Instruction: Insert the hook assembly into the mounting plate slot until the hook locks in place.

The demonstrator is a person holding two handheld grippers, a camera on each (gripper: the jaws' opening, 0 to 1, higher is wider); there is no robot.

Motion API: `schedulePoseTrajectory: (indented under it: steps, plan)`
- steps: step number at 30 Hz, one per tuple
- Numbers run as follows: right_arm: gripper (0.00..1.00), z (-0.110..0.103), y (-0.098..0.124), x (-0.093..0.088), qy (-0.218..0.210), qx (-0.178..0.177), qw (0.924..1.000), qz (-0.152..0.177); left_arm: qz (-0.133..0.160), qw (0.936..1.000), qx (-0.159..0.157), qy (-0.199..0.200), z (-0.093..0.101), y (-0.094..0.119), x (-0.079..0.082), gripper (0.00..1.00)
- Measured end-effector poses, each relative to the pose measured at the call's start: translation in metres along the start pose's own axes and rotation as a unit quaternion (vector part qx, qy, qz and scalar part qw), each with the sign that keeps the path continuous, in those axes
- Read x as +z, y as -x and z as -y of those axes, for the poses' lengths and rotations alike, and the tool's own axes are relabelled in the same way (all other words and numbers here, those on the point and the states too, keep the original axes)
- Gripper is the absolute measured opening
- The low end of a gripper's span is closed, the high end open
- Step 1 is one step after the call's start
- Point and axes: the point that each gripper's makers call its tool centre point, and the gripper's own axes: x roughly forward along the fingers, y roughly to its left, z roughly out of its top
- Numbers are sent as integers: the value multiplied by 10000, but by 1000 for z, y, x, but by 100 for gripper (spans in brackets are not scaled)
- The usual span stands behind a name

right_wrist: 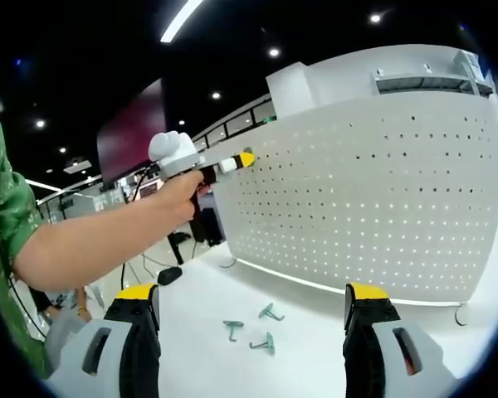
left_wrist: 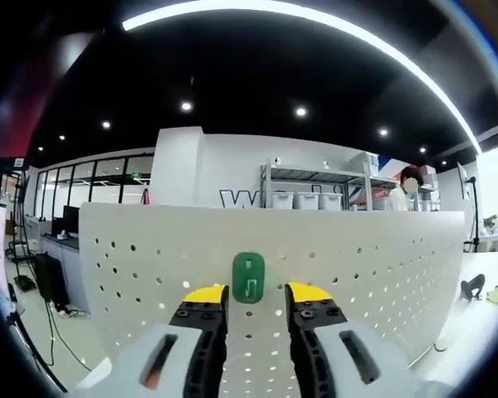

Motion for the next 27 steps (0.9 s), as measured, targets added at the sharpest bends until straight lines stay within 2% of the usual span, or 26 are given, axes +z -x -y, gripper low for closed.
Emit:
schedulePoseTrajectory:
  steps: [4,7,11,13,24,27]
  plan:
    - [95,-1,0,2,5,6,10000,11,-92,10000,-6,12,0,2,-5,34]
    - [95,-1,0,1,-2,7,10000,11,-183,9998,7,96,0,3,-9,43]
    - [95,-1,0,1,2,13,10000,11,-379,9991,-52,155,2,4,-18,50]
    - [95,-1,0,1,4,13,10000,14,-514,9985,-90,174,4,6,-25,50]
    - [95,-5,1,1,1,42,10000,20,-823,9965,-102,144,5,19,-47,55]
    - [95,-8,1,1,5,57,10000,25,-928,9955,-146,109,7,26,-56,53]
